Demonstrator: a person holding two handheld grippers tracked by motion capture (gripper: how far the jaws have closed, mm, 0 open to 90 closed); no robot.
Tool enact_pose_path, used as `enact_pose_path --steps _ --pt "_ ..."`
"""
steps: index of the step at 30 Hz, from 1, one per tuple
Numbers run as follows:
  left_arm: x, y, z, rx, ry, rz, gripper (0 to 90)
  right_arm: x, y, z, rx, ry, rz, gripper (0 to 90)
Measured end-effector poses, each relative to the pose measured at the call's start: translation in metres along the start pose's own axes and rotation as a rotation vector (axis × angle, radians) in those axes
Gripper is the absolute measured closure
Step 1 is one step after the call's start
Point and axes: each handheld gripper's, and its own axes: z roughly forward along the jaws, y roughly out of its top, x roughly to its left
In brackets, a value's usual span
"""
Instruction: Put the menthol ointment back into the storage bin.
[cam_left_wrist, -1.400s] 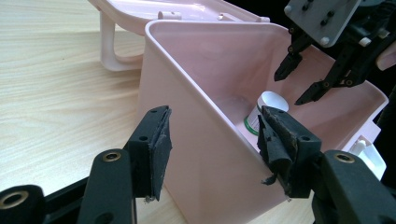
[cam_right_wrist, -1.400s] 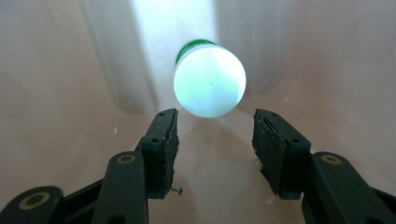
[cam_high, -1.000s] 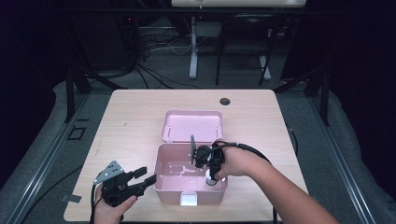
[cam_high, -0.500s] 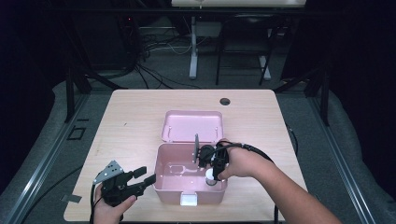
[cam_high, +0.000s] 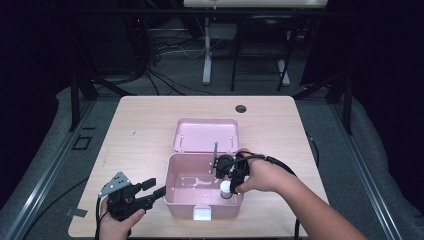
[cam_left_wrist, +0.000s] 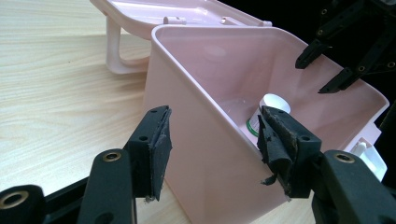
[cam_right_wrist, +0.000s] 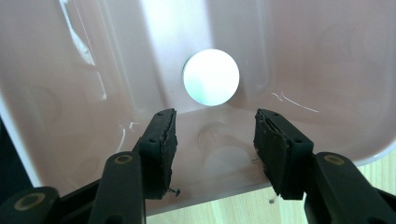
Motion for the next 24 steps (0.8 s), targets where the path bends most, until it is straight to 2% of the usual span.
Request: enact_pose_path --steps 4,8,13,17,24 --pt "0.000 0.000 0.000 -0.001 0.001 0.000 44.4 0.000 -0.003 -0.002 -0.033 -0.001 0.026 48.3" --pt "0.000 0.000 -0.001 0.002 0.003 0.002 44.4 0.000 -0.010 -0.006 -0.099 -0.002 0.072 48.2" --pt "0.000 0.000 -0.001 0.003 0.004 0.003 44.4 -0.001 -0.021 -0.011 -0.204 -0.015 0.138 48.8" --pt "0.000 0.001 -0.001 0.002 0.004 0.004 44.6 -0.003 -0.030 -0.014 -0.285 -0.015 0.211 50.9" --pt "-0.002 0.001 -0.002 -0.001 0.010 0.012 45.4 -0.008 -0.044 -0.018 -0.421 -0.057 0.321 53.5"
